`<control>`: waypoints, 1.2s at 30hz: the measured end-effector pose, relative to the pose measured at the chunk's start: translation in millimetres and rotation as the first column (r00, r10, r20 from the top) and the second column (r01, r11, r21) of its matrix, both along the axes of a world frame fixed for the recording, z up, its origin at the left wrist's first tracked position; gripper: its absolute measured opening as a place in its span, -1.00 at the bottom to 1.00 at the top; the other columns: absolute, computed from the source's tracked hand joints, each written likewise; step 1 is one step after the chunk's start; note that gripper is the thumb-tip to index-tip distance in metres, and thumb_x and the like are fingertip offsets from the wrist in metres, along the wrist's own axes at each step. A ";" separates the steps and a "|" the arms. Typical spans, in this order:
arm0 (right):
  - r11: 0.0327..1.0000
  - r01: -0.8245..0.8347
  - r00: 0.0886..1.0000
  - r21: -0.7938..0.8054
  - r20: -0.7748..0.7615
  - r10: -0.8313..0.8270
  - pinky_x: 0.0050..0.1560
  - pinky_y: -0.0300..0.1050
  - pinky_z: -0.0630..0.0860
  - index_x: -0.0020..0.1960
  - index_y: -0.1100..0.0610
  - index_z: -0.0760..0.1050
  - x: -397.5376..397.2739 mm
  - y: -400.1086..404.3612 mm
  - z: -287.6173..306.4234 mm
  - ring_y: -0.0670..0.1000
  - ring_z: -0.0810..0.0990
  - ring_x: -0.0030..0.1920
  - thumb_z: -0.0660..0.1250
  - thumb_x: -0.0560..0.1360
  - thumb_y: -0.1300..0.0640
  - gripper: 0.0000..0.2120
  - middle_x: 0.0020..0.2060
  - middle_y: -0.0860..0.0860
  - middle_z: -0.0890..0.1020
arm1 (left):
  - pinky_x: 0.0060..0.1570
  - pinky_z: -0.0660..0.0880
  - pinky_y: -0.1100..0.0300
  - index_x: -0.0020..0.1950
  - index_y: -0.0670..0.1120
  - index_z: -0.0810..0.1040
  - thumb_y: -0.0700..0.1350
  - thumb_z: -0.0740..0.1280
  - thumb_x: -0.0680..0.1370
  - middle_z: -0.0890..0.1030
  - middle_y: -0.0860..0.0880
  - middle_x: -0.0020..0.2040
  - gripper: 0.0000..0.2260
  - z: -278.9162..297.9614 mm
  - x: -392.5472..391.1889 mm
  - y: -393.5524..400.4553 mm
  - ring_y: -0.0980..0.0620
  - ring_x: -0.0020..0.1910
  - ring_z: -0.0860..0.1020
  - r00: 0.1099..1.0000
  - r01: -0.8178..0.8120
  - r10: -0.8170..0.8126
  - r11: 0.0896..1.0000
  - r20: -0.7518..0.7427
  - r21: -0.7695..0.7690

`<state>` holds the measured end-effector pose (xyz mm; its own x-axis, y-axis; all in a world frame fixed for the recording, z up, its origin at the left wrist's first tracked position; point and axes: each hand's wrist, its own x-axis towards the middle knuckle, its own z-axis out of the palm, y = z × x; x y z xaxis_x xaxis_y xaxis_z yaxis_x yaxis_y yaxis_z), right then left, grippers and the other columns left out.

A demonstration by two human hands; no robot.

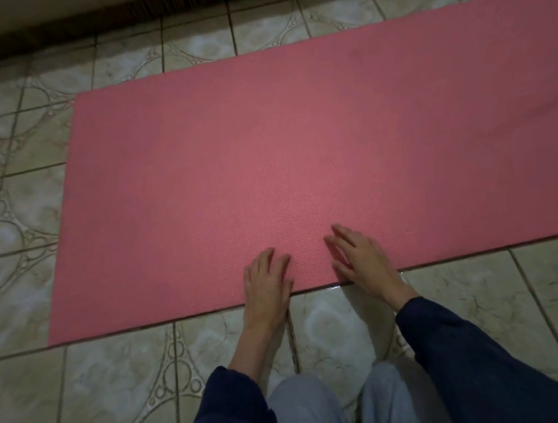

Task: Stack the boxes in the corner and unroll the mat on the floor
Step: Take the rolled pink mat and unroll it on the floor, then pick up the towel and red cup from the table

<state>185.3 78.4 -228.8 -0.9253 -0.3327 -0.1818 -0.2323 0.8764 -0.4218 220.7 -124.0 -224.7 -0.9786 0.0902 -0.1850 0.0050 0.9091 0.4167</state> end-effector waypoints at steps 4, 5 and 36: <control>0.982 0.039 0.984 0.183 0.163 -0.069 0.48 0.24 -0.12 0.54 0.01 -0.12 -17.5 2.8 1.8 0.05 -0.13 0.55 0.10 0.57 -0.13 -0.35 0.55 0.00 -0.14 | 0.48 -0.14 -0.16 0.55 0.10 -0.04 0.09 0.10 0.62 -0.12 -0.06 0.58 -0.45 2.8 -15.7 5.3 -0.05 0.56 -0.11 0.981 0.025 -0.010 0.997 0.195 -0.074; 0.976 0.056 0.977 0.208 0.188 -0.096 0.47 0.26 -0.14 0.54 0.00 -0.17 -20.1 3.2 0.7 0.06 -0.18 0.55 0.07 0.57 -0.17 -0.32 0.54 0.00 -0.19 | 0.47 -0.16 -0.18 0.55 0.12 -0.09 0.13 0.08 0.61 -0.17 -0.06 0.57 -0.44 2.0 -18.3 6.4 -0.06 0.56 -0.17 0.975 0.038 -0.017 0.995 0.223 -0.091; 0.937 0.319 0.898 0.141 0.271 -0.347 0.45 -0.03 0.24 0.53 0.13 0.03 -28.5 156.4 122.4 0.07 0.21 0.48 0.14 0.59 0.17 -0.44 0.51 0.08 0.19 | 0.44 0.22 0.05 0.52 -0.20 0.09 -0.06 0.09 0.64 0.22 -0.21 0.50 -0.51 114.4 -90.4 194.1 -0.13 0.48 0.22 0.856 0.416 -0.379 0.909 0.352 -0.034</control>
<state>156.8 234.9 -106.4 -0.8823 0.0162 -0.4705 0.1986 0.9189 -0.3409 130.3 70.1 -110.3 -0.7431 0.4205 -0.5206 0.2550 0.8972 0.3606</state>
